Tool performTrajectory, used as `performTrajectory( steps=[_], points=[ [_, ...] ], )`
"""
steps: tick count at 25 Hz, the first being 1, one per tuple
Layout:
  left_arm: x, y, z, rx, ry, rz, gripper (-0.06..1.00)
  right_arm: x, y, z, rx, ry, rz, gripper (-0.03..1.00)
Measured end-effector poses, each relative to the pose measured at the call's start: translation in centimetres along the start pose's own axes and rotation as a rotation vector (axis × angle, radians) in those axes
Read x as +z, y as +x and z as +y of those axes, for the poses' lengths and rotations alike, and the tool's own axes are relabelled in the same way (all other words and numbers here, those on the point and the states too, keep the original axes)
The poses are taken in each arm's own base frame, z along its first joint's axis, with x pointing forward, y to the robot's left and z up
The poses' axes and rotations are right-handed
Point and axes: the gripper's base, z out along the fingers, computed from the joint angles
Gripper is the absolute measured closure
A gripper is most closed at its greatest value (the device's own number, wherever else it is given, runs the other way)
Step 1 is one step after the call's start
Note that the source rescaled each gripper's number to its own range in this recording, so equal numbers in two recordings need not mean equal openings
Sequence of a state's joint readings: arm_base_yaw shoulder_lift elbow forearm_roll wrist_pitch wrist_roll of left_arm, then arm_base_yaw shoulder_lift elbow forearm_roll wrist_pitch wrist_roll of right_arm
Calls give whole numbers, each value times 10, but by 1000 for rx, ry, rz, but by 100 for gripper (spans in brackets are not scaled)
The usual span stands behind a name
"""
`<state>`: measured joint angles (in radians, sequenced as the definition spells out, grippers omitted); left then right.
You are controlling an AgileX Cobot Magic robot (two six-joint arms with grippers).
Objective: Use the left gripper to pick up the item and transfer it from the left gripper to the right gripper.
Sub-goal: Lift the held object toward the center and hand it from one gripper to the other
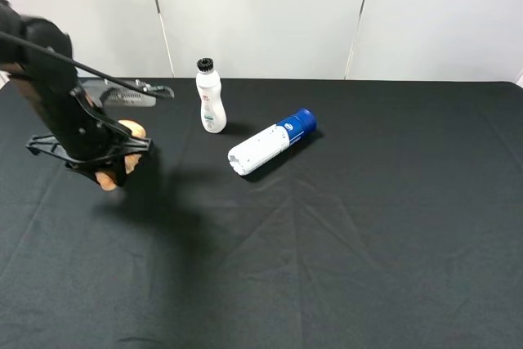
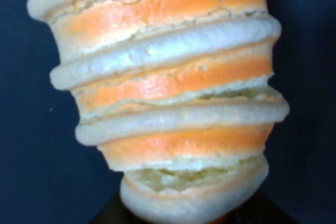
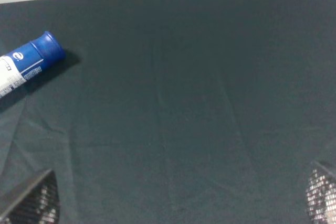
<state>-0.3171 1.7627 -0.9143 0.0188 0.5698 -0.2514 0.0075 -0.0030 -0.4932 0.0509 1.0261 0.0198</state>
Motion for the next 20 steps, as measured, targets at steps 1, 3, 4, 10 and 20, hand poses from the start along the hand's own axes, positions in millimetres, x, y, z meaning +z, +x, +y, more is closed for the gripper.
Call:
performTrajectory(
  steps=[1,3,4,10,20],
  points=[
    [-7,0,0,4,2,-9,90,0,0,0,0,0,0,-3],
    [-20,1,0,23,5,-26,91,0,0,0,0,0,0,-3],
    [-27,1,1,34,7,-36,91,0,0,0,0,0,0,-3],
    [-69,9,3,124,12,-83,91,0,0,0,0,0,0,-3],
    [-110,28,8,307,1,-72,91,0,0,0,0,0,0,-3]
  ],
)
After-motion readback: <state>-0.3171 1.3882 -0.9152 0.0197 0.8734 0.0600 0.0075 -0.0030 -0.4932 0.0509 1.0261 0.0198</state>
